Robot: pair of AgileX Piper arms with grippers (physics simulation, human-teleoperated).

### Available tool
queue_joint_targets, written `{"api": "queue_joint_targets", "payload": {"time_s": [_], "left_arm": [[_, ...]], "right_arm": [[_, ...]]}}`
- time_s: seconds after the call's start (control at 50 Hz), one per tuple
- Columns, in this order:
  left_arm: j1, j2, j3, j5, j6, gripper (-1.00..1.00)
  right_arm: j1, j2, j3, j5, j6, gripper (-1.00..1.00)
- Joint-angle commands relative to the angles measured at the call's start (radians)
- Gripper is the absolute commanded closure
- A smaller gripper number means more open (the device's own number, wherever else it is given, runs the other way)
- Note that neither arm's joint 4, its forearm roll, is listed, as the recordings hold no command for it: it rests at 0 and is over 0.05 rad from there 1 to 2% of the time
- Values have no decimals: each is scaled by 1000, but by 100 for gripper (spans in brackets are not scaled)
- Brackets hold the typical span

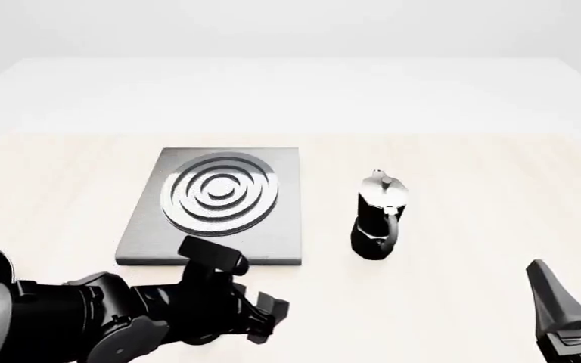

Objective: Turn on the stove and put the moka pot on it.

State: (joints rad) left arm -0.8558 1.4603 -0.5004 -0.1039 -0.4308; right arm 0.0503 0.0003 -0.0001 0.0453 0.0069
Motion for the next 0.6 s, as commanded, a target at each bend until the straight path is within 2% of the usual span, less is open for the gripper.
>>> {"api": "queue_joint_targets", "payload": {"time_s": [0.02,0.6], "left_arm": [[32,18,22,-29,-9,-100],[93,27,52,-60,-19,-100]], "right_arm": [[5,0,0,3,-1,-100],[6,0,0,4,-3,-100]]}}
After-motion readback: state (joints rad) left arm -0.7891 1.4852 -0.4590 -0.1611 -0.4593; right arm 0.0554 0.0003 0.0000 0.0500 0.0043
